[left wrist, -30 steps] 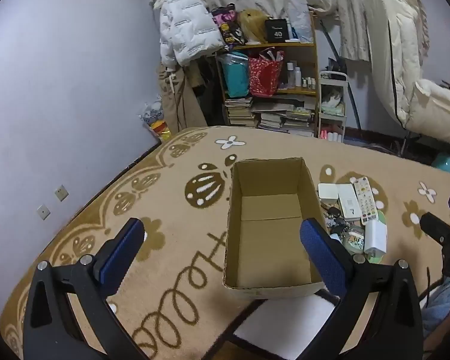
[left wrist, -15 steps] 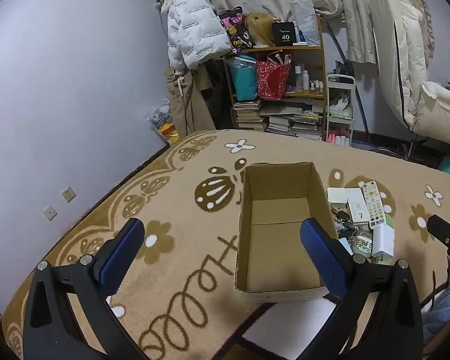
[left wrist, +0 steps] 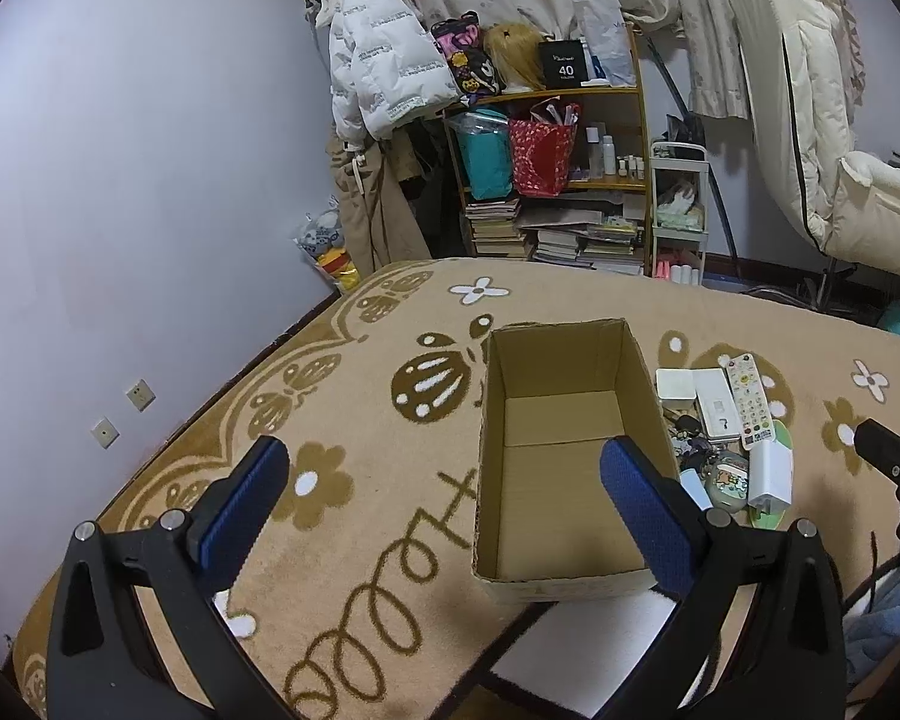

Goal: Organize rigid objects

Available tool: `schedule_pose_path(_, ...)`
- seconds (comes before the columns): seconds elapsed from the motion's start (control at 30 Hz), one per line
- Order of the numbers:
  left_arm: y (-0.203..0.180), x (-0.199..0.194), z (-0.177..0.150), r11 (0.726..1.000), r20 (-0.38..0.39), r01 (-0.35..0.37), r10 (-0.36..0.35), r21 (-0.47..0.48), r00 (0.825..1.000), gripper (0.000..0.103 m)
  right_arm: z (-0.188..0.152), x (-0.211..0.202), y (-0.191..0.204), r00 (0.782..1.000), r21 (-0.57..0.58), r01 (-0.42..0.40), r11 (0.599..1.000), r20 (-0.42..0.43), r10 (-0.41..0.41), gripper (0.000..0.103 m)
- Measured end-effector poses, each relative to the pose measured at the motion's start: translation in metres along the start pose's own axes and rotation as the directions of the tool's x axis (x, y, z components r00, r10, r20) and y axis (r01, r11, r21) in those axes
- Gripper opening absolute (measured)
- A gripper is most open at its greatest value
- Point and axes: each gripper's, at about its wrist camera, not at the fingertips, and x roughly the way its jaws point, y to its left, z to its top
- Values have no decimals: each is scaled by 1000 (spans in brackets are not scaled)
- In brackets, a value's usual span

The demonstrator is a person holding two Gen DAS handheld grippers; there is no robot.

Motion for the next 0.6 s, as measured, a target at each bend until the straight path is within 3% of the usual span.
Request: schedule_pose_path(0.6, 5, -2, 2, 1000, 3, 0, 0, -6, 1000, 103, -5, 7, -3, 1000, 6, 13, 1000, -6, -13, 103)
